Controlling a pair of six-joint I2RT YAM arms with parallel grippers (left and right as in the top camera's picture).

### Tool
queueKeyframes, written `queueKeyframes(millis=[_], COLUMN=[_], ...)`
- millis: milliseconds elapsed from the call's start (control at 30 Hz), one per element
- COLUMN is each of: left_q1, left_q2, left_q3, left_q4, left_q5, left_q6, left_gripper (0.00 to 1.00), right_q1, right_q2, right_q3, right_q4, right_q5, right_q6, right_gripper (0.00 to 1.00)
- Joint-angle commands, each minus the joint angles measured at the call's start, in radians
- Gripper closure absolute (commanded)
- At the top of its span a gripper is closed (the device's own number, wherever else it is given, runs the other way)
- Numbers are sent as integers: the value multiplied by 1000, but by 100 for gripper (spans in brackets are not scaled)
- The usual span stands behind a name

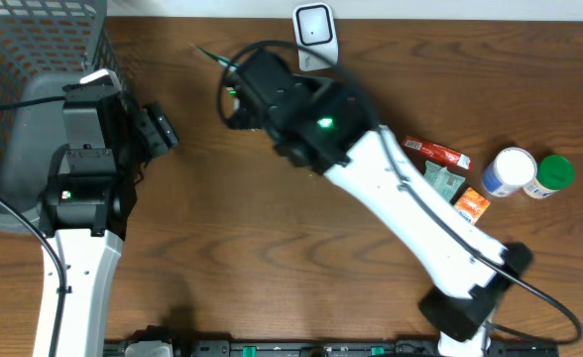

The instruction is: Scan the item barcode

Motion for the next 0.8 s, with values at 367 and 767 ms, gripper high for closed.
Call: queueKeyframes(millis=[367,767], left_q1=[6,6], left_q2=[3,3], left_q3=[12,12], left_q4=[-2,-2], left_q5=[-16,-16], left_q6=[9,9], left_gripper=[18,18], right_q1=[-12,-156], right_q2=[171,327], right_q3=[6,6], right_q4=[464,907], right_q5=[192,95], right_q6=[-388,-814], right_gripper=[99,99])
